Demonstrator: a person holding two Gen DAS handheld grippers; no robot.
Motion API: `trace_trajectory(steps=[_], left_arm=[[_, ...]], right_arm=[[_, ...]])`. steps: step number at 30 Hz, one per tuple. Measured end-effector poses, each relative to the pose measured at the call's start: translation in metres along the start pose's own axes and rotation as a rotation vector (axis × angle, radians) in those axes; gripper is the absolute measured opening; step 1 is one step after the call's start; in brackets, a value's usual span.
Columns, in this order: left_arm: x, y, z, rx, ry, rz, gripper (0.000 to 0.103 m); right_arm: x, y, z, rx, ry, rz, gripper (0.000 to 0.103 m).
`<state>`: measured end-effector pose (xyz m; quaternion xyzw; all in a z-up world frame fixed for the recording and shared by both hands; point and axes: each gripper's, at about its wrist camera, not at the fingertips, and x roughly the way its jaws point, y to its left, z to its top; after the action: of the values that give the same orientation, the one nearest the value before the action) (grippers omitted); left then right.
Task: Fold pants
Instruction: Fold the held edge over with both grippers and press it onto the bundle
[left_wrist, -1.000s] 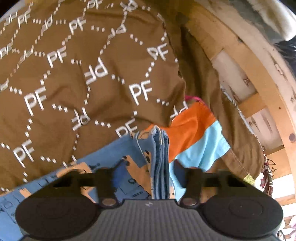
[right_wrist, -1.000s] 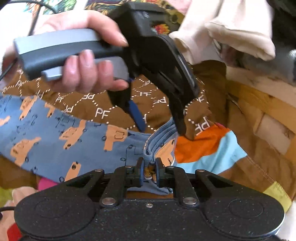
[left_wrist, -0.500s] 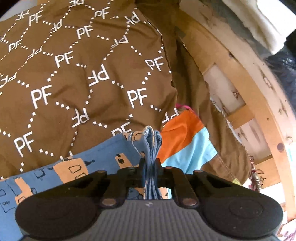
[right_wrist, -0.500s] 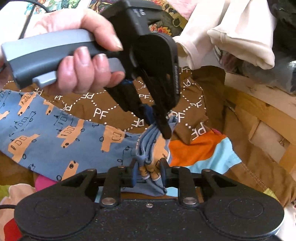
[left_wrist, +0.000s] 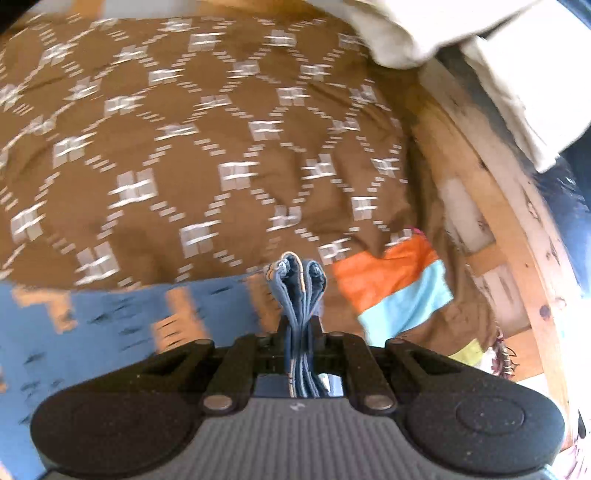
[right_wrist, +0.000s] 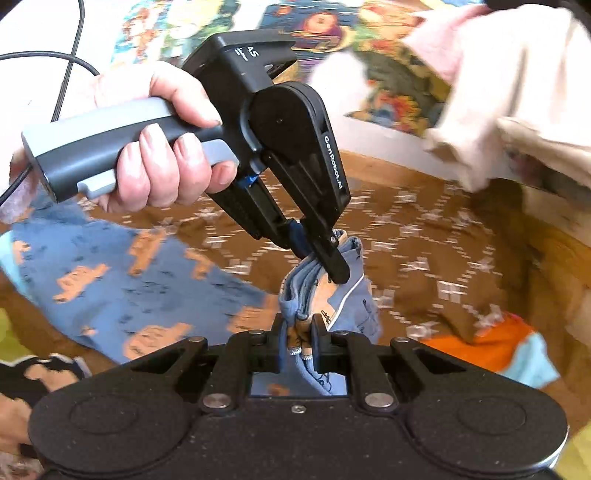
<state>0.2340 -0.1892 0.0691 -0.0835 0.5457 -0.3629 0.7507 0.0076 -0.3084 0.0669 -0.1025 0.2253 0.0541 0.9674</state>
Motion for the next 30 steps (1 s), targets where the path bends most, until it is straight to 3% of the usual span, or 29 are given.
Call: trace_trajectory(steps=[6,12,13,15,16,17,20,23,30], left_arm=[[-0.010,0.051,-0.019,-0.056,-0.017,0.022,0.009],[-0.004,0.085,-0.042,-0.079,-0.050,0.016,0.011],[-0.004,0.090,-0.046,-0.083,-0.058,0.012,0.015],[-0.004,0.097,-0.054,-0.090,-0.088,0.018,0.035],[-0.006,0.100,-0.057,-0.093,-0.105,0.025,0.051],[-0.007,0.103,-0.061,-0.095,-0.126,0.032,0.055],[-0.008,0.112,-0.070,-0.116,-0.161,0.008,0.056],[-0.006,0.121,-0.076,-0.170,-0.188,-0.020,0.055],[-0.004,0.127,-0.088,-0.217,-0.228,-0.032,0.050]], right_arm=[[0.019,0.034,-0.001,-0.035,0.053,0.124,0.013],[0.040,0.056,-0.010,-0.042,0.119,0.186,0.013],[0.043,0.057,-0.012,-0.043,0.128,0.190,0.013],[0.047,0.060,-0.016,-0.044,0.144,0.190,0.016],[0.048,0.060,-0.017,-0.042,0.148,0.191,0.021],[0.049,0.060,-0.018,-0.040,0.152,0.192,0.029],[0.048,0.061,-0.020,-0.031,0.160,0.208,0.046],[0.045,0.065,-0.021,-0.047,0.159,0.210,0.054],[0.043,0.082,-0.018,-0.174,0.146,0.176,0.056]])
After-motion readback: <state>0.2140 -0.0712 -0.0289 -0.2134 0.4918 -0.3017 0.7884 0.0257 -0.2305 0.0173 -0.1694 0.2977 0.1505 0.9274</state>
